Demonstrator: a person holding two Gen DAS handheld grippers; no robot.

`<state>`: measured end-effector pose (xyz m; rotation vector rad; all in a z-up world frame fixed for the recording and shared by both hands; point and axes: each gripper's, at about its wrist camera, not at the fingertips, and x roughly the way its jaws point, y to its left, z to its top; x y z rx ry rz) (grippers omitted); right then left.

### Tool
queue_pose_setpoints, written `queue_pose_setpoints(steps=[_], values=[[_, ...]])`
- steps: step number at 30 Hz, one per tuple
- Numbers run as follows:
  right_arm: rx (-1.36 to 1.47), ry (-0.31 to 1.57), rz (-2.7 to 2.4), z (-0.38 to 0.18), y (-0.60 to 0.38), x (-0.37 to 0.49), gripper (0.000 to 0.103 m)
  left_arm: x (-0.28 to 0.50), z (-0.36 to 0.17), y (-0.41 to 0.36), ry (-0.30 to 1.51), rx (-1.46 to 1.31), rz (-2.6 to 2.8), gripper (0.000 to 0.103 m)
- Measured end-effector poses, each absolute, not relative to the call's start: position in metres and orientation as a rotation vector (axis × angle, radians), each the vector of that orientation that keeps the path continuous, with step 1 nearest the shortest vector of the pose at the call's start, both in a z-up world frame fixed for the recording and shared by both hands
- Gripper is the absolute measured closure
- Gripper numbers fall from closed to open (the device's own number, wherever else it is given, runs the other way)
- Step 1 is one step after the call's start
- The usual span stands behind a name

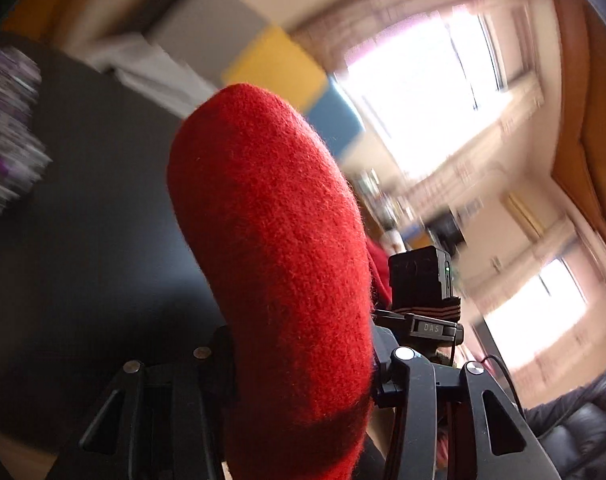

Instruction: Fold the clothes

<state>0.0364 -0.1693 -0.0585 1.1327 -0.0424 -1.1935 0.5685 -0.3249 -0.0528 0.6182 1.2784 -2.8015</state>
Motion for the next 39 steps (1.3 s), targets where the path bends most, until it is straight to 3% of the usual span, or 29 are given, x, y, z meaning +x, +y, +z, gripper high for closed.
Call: queue_pose_setpoints(steps=[7,11,16,18,22,23,27,29,34,39], values=[[0.965,0.155,-0.975,0.003,-0.357,0.108,0.055,0.679,-0.021,-0.431,1.180,0.284,-2.596,0.056],[0.936,0.210,-0.910,0.025,-0.464,0.149,0.055,0.721,-0.026,-0.504,1.218,0.174,-2.400,0.056],[1.006,0.335,-0.927,-0.004,-0.558,0.186,0.055,0.741,-0.089,-0.587,1.399,0.275,-2.126,0.056],[1.052,0.457,-0.995,-0.044,-0.581,0.193,0.050,0.742,-0.129,-0.610,1.476,0.325,-2.026,0.048],[1.082,0.320,-0.936,-0.075,-0.572,0.173,0.044,0.746,-0.117,-0.604,1.402,0.343,-2.026,0.045],[1.078,0.318,-0.924,-0.073,-0.569,0.170,0.043,0.747,-0.113,-0.601,1.380,0.347,-2.030,0.038],[1.096,0.343,-0.927,-0.051,-0.559,0.152,0.043,0.751,-0.094,-0.592,1.291,0.359,-2.042,0.031],[1.029,0.345,-0.998,-0.027,-0.546,0.138,0.043,0.762,-0.073,-0.587,1.200,0.358,-2.023,0.018],[0.696,0.348,-1.106,0.050,-0.473,0.171,0.041,0.773,-0.022,-0.578,0.934,0.271,-2.027,0.013],[0.499,0.556,-1.024,0.050,-0.466,0.241,0.042,0.709,-0.014,-0.603,0.821,0.382,-2.073,0.012]])
